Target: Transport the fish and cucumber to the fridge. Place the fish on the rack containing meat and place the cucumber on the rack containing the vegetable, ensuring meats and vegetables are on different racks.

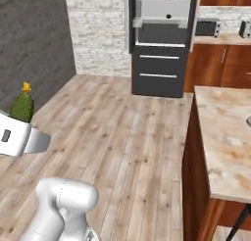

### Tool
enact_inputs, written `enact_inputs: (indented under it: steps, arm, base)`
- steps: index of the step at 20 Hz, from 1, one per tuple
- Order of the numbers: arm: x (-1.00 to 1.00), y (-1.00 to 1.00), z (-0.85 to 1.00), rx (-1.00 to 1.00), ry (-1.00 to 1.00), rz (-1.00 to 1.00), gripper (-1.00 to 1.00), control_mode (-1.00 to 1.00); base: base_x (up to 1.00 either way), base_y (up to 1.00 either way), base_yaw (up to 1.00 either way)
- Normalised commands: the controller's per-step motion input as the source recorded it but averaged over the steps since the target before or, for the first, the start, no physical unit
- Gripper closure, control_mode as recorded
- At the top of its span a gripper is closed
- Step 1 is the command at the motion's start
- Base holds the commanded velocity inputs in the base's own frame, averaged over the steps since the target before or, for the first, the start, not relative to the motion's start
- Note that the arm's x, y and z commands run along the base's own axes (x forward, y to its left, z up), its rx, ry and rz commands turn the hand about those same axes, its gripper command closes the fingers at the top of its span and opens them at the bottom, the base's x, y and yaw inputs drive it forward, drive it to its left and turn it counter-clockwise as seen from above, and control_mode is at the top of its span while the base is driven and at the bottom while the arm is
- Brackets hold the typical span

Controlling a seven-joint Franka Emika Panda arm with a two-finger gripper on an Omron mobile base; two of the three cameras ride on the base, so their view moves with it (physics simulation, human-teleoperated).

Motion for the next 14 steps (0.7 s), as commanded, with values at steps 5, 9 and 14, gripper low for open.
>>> enact_inputs:
  steps: [5, 9, 14]
  arm:
    - [0.0, 0.0, 0.0, 0.0, 0.0, 0.0, 1.0, 1.0]
    - [0.0, 0.0, 0.0, 0.0, 0.0, 0.0, 1.0, 1.0]
    - [0.0, 0.0, 0.0, 0.0, 0.0, 0.0, 1.0, 1.0]
  base:
    - [1.0, 0.08, -0.01]
    - [1.0, 0.0, 0.0]
    - [1.0, -0.02, 0.0]
